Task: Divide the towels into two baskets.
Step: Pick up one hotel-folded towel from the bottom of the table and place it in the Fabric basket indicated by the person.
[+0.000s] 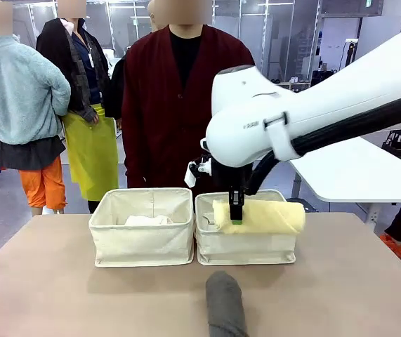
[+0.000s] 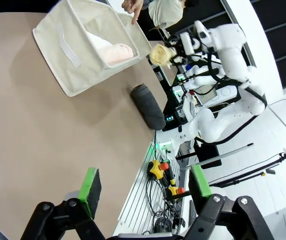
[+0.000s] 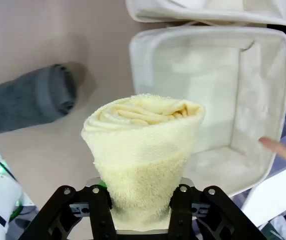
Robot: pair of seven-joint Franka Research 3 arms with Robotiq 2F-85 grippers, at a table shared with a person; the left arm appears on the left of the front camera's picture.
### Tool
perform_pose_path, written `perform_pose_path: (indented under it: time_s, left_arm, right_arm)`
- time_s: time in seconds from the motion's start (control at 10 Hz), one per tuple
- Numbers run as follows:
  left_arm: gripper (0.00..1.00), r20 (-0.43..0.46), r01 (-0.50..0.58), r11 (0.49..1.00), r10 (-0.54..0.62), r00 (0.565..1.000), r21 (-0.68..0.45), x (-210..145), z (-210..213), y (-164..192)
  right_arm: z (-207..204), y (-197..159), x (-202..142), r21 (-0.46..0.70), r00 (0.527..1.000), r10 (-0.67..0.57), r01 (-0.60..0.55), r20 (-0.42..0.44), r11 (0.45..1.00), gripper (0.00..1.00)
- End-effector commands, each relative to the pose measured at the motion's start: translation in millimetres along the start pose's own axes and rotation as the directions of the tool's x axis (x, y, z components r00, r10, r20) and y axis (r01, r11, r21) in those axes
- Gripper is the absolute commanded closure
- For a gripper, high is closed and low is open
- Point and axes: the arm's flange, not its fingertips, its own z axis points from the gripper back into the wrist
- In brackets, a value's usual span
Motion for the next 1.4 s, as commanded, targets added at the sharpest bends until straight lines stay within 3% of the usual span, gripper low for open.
perform_pose_path:
  time_s: [0.0,0.2,0.4,0.5,0.6,0.7,0.8,1.0,1.1,1.3]
  left_arm:
    - [0.11,-0.001,0.012,1.0,-0.012,1.0,-0.008,-3.7,1.3,-5.8]
    - [0.11,-0.001,0.012,1.0,-0.012,1.0,-0.008,-3.7,1.3,-5.8]
    - [0.11,-0.001,0.012,1.0,-0.012,1.0,-0.008,-3.7,1.3,-5.8]
    - [0.11,-0.001,0.012,1.0,-0.012,1.0,-0.008,-3.7,1.3,-5.8]
    - [0.11,-0.001,0.012,1.0,-0.012,1.0,-0.008,-3.7,1.3,-5.8]
    - [0.11,-0.001,0.012,1.0,-0.012,1.0,-0.008,-3.7,1.3,-5.8]
    - [0.11,-0.001,0.012,1.0,-0.012,1.0,-0.008,-3.7,1.3,-5.8]
    - [0.11,-0.001,0.012,1.0,-0.012,1.0,-0.008,-3.7,1.3,-5.8]
    - [0.11,-0.001,0.012,1.0,-0.012,1.0,-0.008,-3.7,1.3,-5.8]
    - [0.11,-0.001,0.012,1.0,-0.012,1.0,-0.008,-3.7,1.3,-5.8]
  right_arm:
    - [-4.1,-45.6,21.0,-0.051,0.998,0.05,-0.052,-0.036,0.997,0.62]
    - [-22.6,-61.3,32.7,-0.015,0.992,0.113,-0.114,-0.048,0.993,0.62]
    - [-40.0,-73.9,36.8,0.007,0.995,0.102,-0.102,-0.011,0.995,0.62]
    - [-46.1,-75.9,36.4,-0.024,0.995,0.096,-0.096,-0.019,0.995,0.52]
    - [-50.5,-73.9,33.8,-0.041,0.994,0.104,-0.105,-0.024,0.994,0.28]
    - [-52.7,-70.7,31.2,-0.038,0.995,0.096,-0.097,-0.021,0.995,0.17]
    - [-53.5,-65.9,31.0,-0.032,0.994,0.104,-0.105,-0.024,0.994,0.0]
    - [-51.1,-57.1,30.9,-0.041,0.995,0.098,-0.099,-0.024,0.994,0.0]
    - [-47.2,-52.4,26.2,-0.056,0.997,0.071,-0.072,-0.012,0.996,0.07]
    - [-53.0,-70.3,38.0,-0.013,0.995,0.094,-0.094,-0.025,0.995,0.07]
